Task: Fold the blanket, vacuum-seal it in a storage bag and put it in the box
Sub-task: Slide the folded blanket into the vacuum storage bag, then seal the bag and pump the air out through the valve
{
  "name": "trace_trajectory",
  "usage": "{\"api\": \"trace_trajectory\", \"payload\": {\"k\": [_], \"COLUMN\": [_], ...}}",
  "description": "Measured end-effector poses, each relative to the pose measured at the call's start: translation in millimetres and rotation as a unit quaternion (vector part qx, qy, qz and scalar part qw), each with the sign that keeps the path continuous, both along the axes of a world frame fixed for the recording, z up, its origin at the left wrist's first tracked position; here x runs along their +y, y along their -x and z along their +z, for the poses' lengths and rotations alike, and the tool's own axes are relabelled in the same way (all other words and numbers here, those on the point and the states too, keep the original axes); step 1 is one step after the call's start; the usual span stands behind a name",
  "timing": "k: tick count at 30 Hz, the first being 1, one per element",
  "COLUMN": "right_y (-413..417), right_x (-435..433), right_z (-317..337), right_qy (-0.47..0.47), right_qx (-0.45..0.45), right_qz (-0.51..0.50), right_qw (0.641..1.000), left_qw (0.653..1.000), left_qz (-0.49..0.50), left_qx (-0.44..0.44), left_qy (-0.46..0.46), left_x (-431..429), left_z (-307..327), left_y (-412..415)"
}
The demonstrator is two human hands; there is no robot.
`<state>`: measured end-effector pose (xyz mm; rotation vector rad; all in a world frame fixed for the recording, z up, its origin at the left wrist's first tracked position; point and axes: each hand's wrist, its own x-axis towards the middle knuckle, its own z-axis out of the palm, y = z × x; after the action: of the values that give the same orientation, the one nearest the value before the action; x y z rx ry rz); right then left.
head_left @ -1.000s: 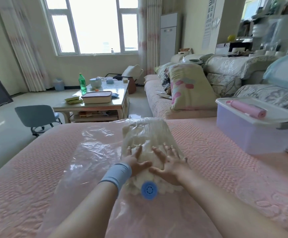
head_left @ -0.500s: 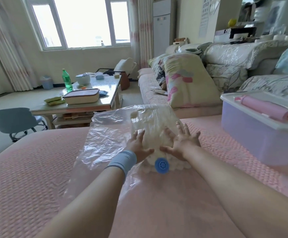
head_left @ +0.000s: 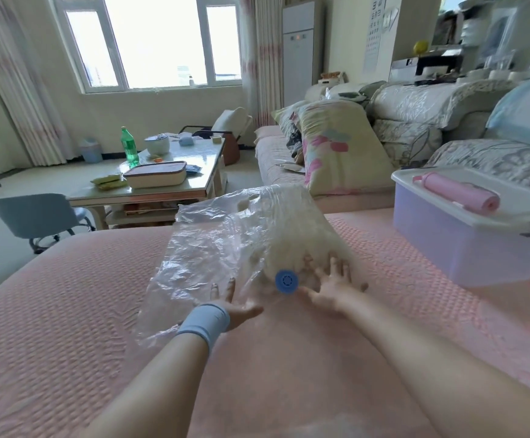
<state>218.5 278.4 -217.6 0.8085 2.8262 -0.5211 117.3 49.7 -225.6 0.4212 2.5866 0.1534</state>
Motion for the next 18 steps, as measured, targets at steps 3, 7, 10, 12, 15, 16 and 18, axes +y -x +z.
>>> {"api": "trace_trajectory", "payload": {"k": [3, 7, 10, 12, 15, 16, 18], "right_y": [-4, -18, -42, -60, -83, -91, -102], "right_x": [5, 22, 54, 86, 137, 158, 193], "right_z": [18, 47, 70, 83, 101, 106, 116], "right_qy": [0.020, -0.038, -0.118, -0.153, -0.184, -0.196, -0.217], "right_qx": [0.003, 0.071, 0.169, 0.224, 0.267, 0.266, 0.237], "right_qz": [0.007, 0.022, 0.019, 0.001, -0.042, -0.059, -0.083], "right_qw": [1.000, 0.996, 0.978, 0.962, 0.945, 0.942, 0.943], "left_qw": [0.997, 0.960, 0.934, 0.917, 0.904, 0.902, 0.897], "left_qz": [0.013, -0.073, -0.124, -0.158, -0.193, -0.205, -0.229], "left_qx": [0.071, 0.255, 0.292, 0.300, 0.290, 0.290, 0.290], "left_qy": [-0.024, -0.091, -0.167, -0.209, -0.247, -0.246, -0.242], "left_x": [7, 58, 117, 157, 210, 229, 263], "left_z": [29, 72, 94, 103, 113, 115, 120], "left_y": [-3, -17, -38, -54, -72, -78, -87]}}
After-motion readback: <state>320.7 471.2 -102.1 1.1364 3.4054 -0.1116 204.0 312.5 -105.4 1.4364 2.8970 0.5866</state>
